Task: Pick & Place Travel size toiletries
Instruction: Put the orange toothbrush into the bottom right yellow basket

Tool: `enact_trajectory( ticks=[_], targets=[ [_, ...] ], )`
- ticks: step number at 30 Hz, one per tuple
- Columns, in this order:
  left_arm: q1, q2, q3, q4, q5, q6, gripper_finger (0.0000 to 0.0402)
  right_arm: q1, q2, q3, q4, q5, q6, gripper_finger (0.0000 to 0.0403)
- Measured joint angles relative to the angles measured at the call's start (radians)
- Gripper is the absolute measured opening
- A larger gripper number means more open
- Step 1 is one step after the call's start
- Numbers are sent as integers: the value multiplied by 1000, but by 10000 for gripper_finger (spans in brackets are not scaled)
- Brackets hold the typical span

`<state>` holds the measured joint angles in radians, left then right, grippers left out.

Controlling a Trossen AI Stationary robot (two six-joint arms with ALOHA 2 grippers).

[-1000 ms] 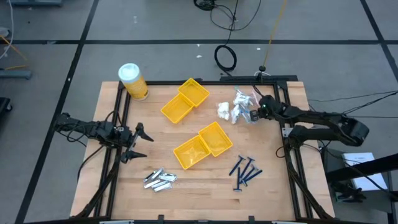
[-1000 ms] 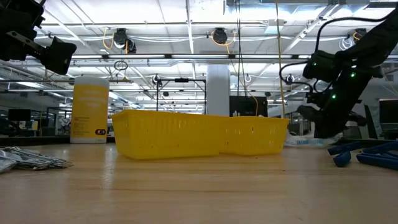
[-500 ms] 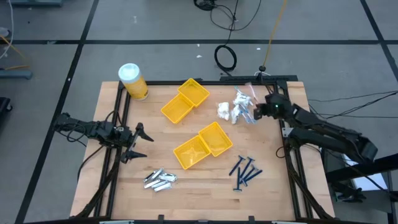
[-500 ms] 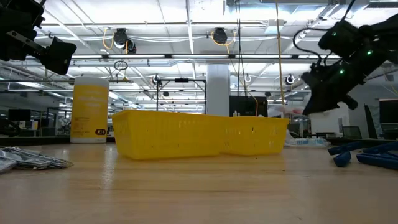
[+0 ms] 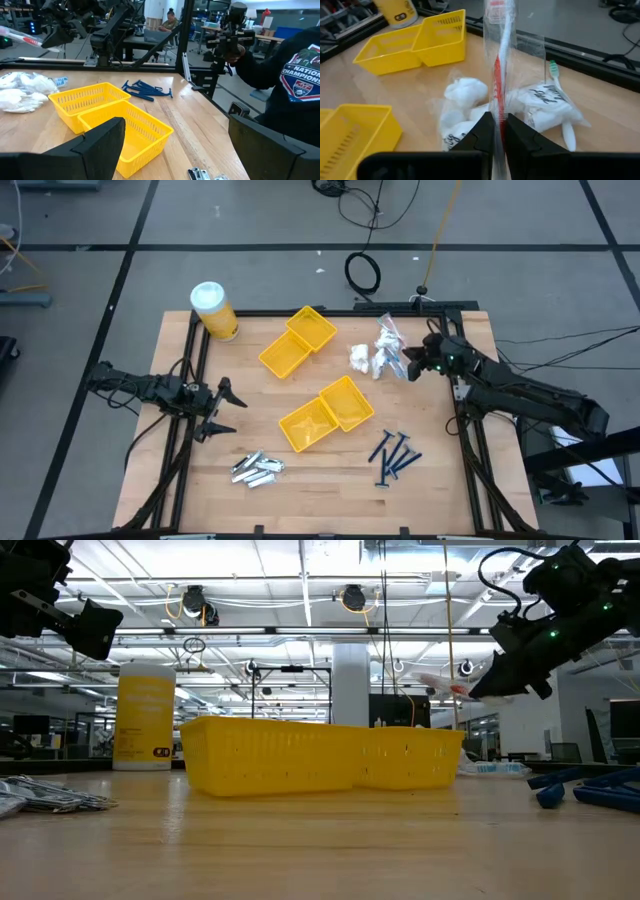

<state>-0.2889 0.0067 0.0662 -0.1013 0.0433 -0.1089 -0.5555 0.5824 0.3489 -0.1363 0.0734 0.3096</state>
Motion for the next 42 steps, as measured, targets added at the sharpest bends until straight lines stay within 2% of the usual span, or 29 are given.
enact_trajectory(
  ticks=[8,12,17,22,27,33,38,42],
  targets=[
    [0,0,0,0,0,4,349,83,0,1,73,0,9,17],
    [0,0,0,38,-2,111,349,141,3,0,112,0,21,17],
    [0,0,0,136,-2,252,349,237,31,-37,209,0,112,17],
    [0,0,0,208,-2,290,349,352,87,-54,298,3,178,17],
    [0,0,0,219,-2,284,349,494,183,-34,416,3,254,17],
    [0,0,0,219,-2,260,349,665,388,67,414,87,293,16],
    [0,0,0,218,-1,261,349,719,567,129,414,164,345,17],
    [0,0,0,218,-1,261,349,722,668,138,444,165,389,17]
  ],
)
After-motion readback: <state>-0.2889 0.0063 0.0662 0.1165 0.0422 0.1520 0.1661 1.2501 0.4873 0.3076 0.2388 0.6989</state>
